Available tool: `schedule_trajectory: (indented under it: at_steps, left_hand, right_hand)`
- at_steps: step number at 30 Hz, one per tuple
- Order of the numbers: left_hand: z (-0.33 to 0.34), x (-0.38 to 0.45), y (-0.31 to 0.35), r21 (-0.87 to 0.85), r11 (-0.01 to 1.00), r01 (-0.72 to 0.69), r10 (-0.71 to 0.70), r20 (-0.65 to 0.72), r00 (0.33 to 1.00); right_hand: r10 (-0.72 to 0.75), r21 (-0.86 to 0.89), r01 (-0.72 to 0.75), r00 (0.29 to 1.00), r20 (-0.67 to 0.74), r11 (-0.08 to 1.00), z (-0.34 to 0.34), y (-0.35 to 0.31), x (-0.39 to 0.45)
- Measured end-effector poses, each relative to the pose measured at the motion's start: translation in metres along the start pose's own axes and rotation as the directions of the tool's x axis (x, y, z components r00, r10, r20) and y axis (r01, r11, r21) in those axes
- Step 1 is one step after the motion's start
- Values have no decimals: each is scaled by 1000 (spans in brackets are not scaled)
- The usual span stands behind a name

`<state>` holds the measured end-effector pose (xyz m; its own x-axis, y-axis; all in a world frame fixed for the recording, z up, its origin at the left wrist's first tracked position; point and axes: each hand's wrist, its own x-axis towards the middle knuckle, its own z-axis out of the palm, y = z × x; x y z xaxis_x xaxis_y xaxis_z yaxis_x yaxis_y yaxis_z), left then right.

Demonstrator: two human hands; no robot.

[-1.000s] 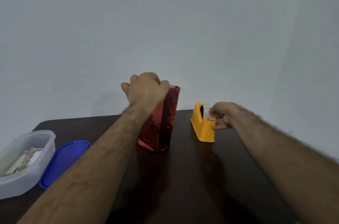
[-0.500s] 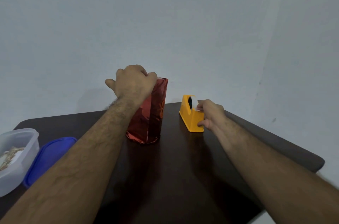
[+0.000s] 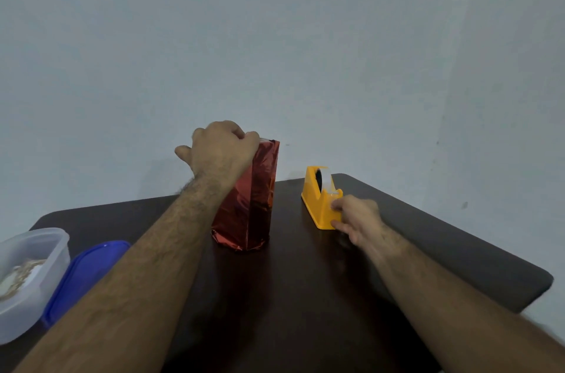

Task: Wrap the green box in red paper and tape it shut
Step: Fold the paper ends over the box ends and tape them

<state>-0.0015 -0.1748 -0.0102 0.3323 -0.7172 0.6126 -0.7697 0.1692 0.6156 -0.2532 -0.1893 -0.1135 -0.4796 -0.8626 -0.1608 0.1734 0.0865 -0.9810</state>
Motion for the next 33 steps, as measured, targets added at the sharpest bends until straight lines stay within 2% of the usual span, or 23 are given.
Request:
schedule_trajectory:
  at_steps: [2,4,7,9,11,13,16,19,24,27,33]
  left_hand:
    - [-1,0,0,-8,1000,4,-4,2,1000]
    - [-1,0,-1,-10,1000,11,-11,8,1000]
    - [1,1,-1,-26,1000,13,-13,16,1000]
    - [1,1,-3,-47,999,18,-17,18,1000]
    - [0,3,-4,-78,997,6,-6,11,1000]
    - [-1,4,-9,-144,989,21,-15,45,999]
    - [1,11,-30,-353,932,85,-29,160,987]
    - [1,17,-47,-460,884,85,12,204,979]
    - [-3,19,-48,-464,883,78,31,223,974]
    - [-3,18,-45,-447,891,73,25,210,977]
    - [-5,15,-40,-414,907,84,0,198,980]
  right_hand:
    - [24,-59,-24,1000,-7,998,-1,4,4]
    - [29,-206,-38,998,-47,978,-2,12,1]
    - [-22,-332,-10,995,-95,943,-1,17,-14]
    - [-136,-331,97,986,-97,939,6,3,-26]
    - [-307,-271,284,951,-45,920,17,-22,-38]
    - [-465,-157,469,883,67,869,31,-53,-50]
    - [-565,-47,590,790,236,806,59,-107,-59]
    - [-505,-78,578,764,403,812,88,-146,-54]
    - [-393,-211,559,759,520,802,122,-156,-52]
    - [-303,-305,516,787,538,800,130,-152,-57]
    - [-164,-402,384,861,482,831,127,-156,-70]
